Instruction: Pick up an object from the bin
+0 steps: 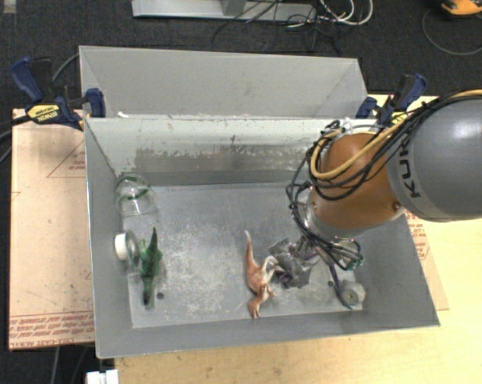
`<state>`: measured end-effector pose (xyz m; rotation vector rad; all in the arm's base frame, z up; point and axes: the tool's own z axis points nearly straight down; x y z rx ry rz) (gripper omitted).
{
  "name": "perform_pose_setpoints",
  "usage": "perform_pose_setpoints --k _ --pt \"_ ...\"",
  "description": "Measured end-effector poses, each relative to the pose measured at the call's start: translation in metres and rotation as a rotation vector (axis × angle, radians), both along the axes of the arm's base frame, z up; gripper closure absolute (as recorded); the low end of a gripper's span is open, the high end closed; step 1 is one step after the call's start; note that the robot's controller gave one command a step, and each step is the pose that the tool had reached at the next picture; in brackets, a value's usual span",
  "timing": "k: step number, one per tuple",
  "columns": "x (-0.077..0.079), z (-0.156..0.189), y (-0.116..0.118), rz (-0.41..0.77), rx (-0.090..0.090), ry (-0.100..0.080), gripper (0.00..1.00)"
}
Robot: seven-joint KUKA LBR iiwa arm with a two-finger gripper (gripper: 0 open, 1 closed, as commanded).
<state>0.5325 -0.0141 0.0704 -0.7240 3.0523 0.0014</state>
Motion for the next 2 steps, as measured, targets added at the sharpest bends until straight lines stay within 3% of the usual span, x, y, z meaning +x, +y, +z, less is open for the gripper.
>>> perform_pose_setpoints --k 1,2 --pt "0.0 0.0 0.0 0.0 0.0 0.0 1.0" --pt "0.01 0.067 0.018 0.004 0.002 -0.009 1.0"
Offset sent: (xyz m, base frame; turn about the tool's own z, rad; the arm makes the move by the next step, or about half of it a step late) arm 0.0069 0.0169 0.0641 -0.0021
